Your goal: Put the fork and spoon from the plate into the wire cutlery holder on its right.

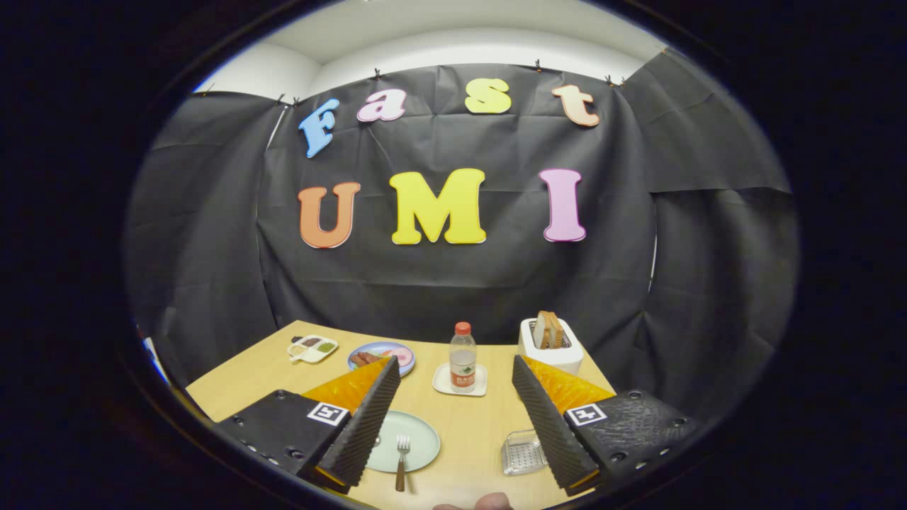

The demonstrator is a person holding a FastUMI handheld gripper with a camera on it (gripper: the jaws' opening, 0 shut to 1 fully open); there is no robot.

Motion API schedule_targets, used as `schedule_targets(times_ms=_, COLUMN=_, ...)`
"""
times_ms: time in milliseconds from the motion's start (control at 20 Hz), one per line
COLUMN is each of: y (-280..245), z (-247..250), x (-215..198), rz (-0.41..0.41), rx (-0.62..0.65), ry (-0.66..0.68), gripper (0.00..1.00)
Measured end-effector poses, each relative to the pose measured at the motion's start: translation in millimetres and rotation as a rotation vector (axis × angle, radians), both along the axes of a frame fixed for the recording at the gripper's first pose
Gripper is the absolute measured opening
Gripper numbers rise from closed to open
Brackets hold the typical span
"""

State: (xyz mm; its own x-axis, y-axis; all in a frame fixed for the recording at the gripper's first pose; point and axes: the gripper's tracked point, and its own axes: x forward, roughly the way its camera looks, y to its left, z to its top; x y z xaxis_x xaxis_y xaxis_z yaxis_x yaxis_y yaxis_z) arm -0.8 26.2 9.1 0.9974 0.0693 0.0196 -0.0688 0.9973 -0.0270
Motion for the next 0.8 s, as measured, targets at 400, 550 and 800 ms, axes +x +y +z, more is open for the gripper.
schedule_targets(times_ms=400, y=5, z=-8, x=1, rz=0.007, rx=-0.025, ry=0.031, gripper=0.96)
schedule_targets(times_ms=550, y=11, z=-25, x=2, rz=0.014, rx=-0.044, ry=0.081, gripper=0.96)
schedule_targets(times_ms=800, y=34, z=-75, x=3, rz=0.083, rx=-0.099, ry=0.262, gripper=0.96)
